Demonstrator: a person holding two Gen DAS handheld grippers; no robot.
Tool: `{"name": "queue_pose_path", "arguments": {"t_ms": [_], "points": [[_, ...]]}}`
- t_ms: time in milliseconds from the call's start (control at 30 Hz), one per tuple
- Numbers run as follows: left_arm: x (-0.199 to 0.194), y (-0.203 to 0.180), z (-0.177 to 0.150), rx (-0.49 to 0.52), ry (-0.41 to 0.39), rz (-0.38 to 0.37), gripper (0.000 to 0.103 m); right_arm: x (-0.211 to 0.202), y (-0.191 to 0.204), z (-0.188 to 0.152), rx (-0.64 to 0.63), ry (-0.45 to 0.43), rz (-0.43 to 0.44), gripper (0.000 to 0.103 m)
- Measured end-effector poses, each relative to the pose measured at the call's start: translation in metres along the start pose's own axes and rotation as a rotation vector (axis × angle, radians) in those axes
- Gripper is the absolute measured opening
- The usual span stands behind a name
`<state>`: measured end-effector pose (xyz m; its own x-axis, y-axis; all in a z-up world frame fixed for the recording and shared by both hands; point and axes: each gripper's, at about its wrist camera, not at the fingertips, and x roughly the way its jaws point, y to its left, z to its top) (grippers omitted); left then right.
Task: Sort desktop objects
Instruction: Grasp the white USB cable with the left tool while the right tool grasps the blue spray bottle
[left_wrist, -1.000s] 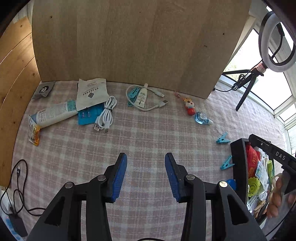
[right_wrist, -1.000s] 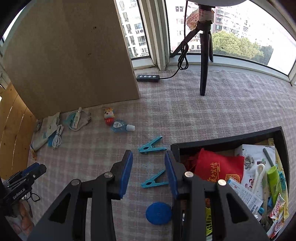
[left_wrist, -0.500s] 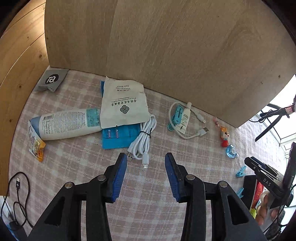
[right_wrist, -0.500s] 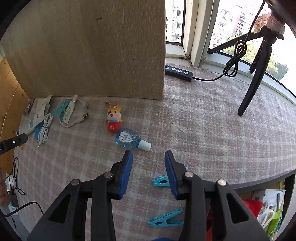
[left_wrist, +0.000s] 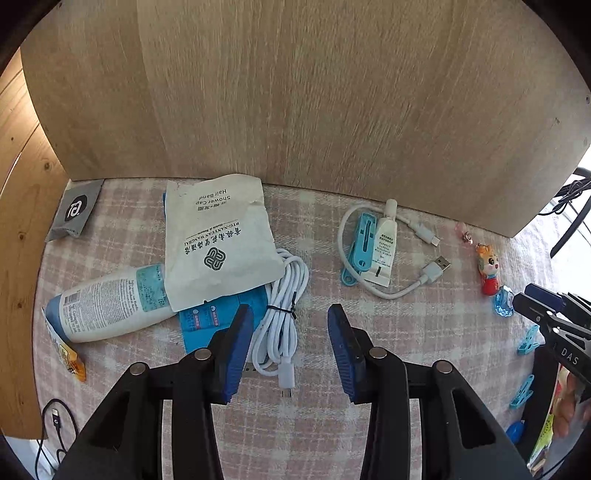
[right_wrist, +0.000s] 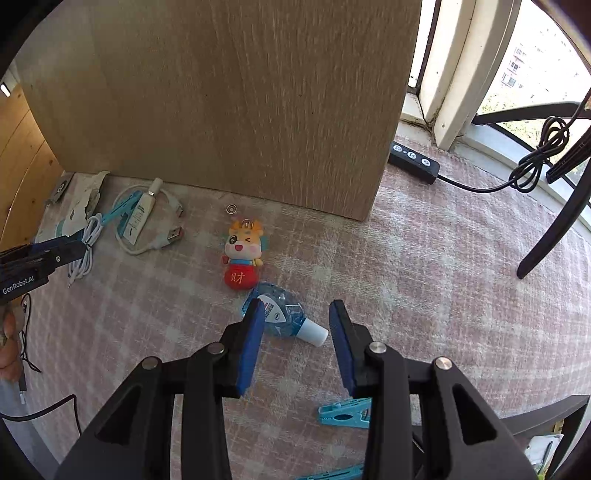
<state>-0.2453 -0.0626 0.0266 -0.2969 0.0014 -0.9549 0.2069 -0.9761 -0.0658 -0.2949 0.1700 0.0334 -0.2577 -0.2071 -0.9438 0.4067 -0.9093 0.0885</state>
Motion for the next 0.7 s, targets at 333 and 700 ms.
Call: {"name": "queue_pose_path", "arguments": {"t_ms": [333, 700], "points": [[0.020, 0.002, -0.004, 0.000, 0.035, 0.010, 0.026, 0.019, 0.008, 0.022, -0.095, 0.044, 0.062, 0.038], [0.023, -0.008, -0.012, 0.030, 0.014, 0.043, 0.022, 0.027, 0.013, 0.026, -0.078, 0.082, 0.039, 0.038]]}}
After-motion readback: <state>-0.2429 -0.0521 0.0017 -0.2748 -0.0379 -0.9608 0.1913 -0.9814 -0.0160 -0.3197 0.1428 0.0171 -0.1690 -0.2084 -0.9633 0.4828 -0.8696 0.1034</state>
